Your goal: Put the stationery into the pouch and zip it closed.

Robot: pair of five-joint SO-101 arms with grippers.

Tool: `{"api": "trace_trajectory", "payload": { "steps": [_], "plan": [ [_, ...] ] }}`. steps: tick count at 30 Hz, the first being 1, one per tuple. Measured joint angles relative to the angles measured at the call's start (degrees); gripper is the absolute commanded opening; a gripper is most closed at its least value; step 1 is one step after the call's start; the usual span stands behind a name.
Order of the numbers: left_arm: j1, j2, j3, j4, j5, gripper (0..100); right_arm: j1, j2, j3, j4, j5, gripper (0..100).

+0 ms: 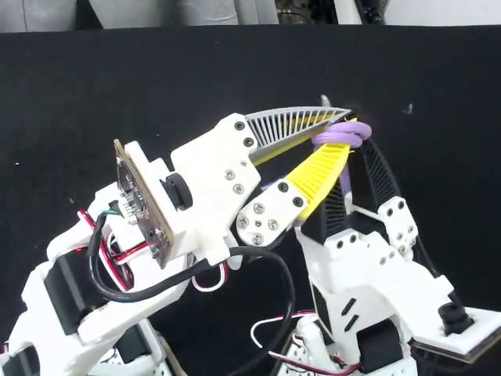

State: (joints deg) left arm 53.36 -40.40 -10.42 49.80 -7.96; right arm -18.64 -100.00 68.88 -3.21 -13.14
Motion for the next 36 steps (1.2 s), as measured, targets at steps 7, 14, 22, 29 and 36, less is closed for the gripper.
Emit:
{"api": "trace_trajectory", "payload": {
  "steps": [7,14,22,29,36],
  "plan": [
    [0.0,0.0,0.0,0.0,-0.5,3,0.9,0.0,0.0,0.0,0.0,20.1],
    [-0.2,0.0,0.1,-1.6,-0.5,3,0.9,0.0,0.0,0.0,-0.2,20.1],
    [-7.0,-0.1,2.5,-4.8,-0.5,3,1.0,-3.4,-0.8,4.6,-0.2,20.1],
    [-6.4,0.0,5.0,-4.8,-0.5,3,2.9,-0.9,-2.8,4.2,-0.2,20.1],
    [-1.8,0.1,5.1,-4.8,-0.5,3,14.9,8.8,-4.0,-2.4,-2.2,7.8]
  ]
}}
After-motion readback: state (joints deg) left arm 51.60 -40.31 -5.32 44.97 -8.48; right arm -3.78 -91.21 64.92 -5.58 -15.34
